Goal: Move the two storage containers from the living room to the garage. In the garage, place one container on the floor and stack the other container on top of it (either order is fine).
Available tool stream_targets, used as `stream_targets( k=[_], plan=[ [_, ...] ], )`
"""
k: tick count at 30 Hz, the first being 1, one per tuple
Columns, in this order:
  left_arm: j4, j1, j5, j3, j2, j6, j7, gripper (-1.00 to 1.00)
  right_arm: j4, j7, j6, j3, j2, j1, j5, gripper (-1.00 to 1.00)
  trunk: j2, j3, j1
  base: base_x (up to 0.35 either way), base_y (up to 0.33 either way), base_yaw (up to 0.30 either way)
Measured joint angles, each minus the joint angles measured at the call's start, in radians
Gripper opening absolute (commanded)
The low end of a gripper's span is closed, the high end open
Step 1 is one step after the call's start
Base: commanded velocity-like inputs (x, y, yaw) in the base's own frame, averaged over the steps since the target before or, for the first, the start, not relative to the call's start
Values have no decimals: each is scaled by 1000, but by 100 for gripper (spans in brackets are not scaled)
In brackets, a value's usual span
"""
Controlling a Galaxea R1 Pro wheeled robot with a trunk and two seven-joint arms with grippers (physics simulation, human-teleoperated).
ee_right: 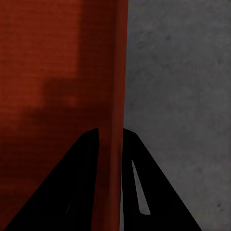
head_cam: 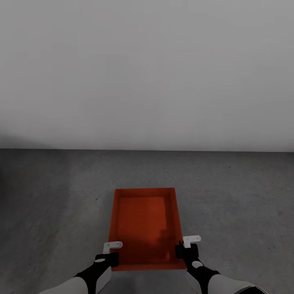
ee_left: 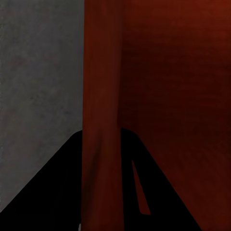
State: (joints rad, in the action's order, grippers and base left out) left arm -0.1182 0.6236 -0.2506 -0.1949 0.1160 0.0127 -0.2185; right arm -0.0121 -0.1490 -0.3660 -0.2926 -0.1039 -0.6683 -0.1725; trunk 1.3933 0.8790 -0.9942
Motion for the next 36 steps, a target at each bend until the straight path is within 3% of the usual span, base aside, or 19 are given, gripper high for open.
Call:
stream_targets(
  k=[5, 12, 36],
  plan=[
    [0, 0, 0, 0, 0, 1, 0, -100, 0, 0, -1, 0, 0, 0, 0, -100, 0, 0, 0, 0, 0, 0],
    [0, 0, 0, 0, 0, 1, 0, -100, 0, 0, -1, -1, 0, 0, -1, -100, 49, 22, -27, 0, 0, 0],
    [0, 0, 0, 0, 0, 1, 0, -100, 0, 0, -1, -1, 0, 0, -1, -100, 63, 28, -34, 0, 0, 0]
  ],
)
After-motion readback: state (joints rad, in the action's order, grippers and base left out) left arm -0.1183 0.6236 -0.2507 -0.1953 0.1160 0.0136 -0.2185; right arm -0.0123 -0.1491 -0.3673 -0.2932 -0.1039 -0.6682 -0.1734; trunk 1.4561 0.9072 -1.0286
